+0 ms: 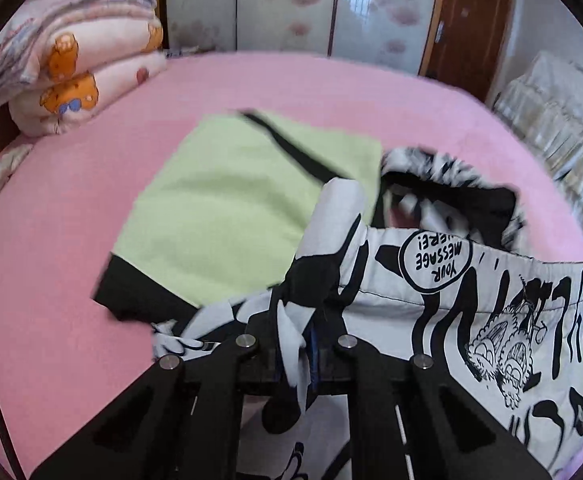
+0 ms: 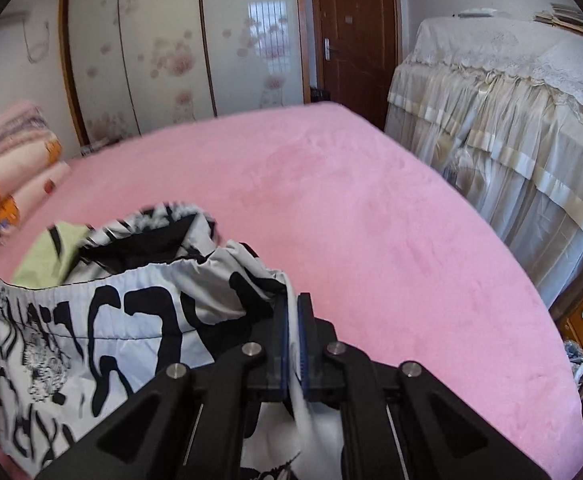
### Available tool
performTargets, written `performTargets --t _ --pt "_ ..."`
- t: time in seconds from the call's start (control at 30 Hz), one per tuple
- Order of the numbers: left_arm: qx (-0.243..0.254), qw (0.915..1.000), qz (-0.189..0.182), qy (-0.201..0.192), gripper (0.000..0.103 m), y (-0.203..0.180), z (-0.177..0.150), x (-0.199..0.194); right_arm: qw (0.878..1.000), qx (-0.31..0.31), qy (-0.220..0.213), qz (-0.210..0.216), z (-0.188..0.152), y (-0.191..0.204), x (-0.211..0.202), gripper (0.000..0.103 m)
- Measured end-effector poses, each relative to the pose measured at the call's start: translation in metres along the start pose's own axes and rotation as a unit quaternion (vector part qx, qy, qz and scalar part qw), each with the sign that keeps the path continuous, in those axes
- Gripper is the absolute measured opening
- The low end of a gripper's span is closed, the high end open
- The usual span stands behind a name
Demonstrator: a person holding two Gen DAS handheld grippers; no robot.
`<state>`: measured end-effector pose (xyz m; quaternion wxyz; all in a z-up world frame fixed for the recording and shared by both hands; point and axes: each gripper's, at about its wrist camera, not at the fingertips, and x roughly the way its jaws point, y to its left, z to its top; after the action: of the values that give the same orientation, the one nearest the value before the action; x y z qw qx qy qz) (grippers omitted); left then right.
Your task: Fold large clothes
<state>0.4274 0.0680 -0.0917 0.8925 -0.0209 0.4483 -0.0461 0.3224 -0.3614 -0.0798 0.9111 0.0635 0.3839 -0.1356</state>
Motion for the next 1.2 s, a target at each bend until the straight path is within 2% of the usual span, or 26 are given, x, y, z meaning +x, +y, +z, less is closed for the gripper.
performTargets --t 0.1,0.17,0.27,0.37,0.43,0.57,0.63,0.73,0.87,0.93,0.97,1.07,1.13,1.2 --pt "0.013 0.9998 0.009 0.015 0.008 -0.001 -0.012 0.038 0.998 -0.006 0.054 -0.024 -0.025 0.004 0.049 0.003" --pt "0.009 0.9998 -0.002 0.017 0.011 0.003 -0.016 0.051 0.997 -0.008 0.076 -0.03 -0.04 0.003 0.071 0.005" --pt "-0.009 0.9992 -0.037 0.012 0.015 0.016 -0.021 0.063 0.997 -0.012 0.072 -0.035 -0.053 0.002 0.08 0.007" --pt "-0.035 0.9961 -0.08 0.006 0.017 0.032 -0.024 0.069 0.997 0.002 0.077 -0.016 -0.053 -0.006 0.082 0.009" --pt "-0.047 0.9947 -0.091 0.006 0.02 0.037 -0.025 0.067 0.996 0.009 0.088 -0.005 -0.049 -0.01 0.081 0.013" --pt "-0.053 0.9954 -0.078 0.016 0.028 0.042 -0.016 0.051 0.994 0.026 0.108 0.002 -0.036 -0.017 0.065 0.022" --pt "-0.058 0.9954 -0.075 0.013 0.032 0.046 -0.014 0.031 0.994 0.035 0.1 0.014 -0.033 -0.017 0.045 0.022" --pt "-0.071 0.9943 -0.079 -0.012 0.039 0.053 -0.016 -0.011 0.997 0.036 0.065 0.032 -0.028 -0.013 0.003 0.023" --pt "-0.057 0.994 -0.088 -0.034 0.038 0.045 -0.024 -0.05 0.998 -0.022 0.03 0.042 -0.033 0.029 -0.038 0.023" --pt "-0.028 0.9949 -0.09 -0.034 0.033 0.025 -0.028 -0.055 0.997 -0.05 0.026 0.058 -0.038 0.061 -0.047 0.023" --pt "-0.014 0.9956 -0.086 -0.034 0.027 0.016 -0.029 -0.055 0.995 -0.066 0.026 0.075 -0.043 0.084 -0.051 0.023" --pt "0.014 0.9976 -0.057 -0.036 0.018 -0.009 -0.029 -0.042 0.992 -0.086 0.03 0.092 -0.052 0.13 -0.048 0.022" --pt "0.03 0.9987 0.001 -0.04 0.015 -0.014 -0.024 -0.021 0.989 -0.088 0.05 0.109 -0.062 0.158 -0.033 0.022" --pt "0.028 0.9985 0.042 -0.022 0.011 -0.009 -0.019 0.003 0.988 -0.092 0.063 0.104 -0.07 0.17 -0.013 0.022"
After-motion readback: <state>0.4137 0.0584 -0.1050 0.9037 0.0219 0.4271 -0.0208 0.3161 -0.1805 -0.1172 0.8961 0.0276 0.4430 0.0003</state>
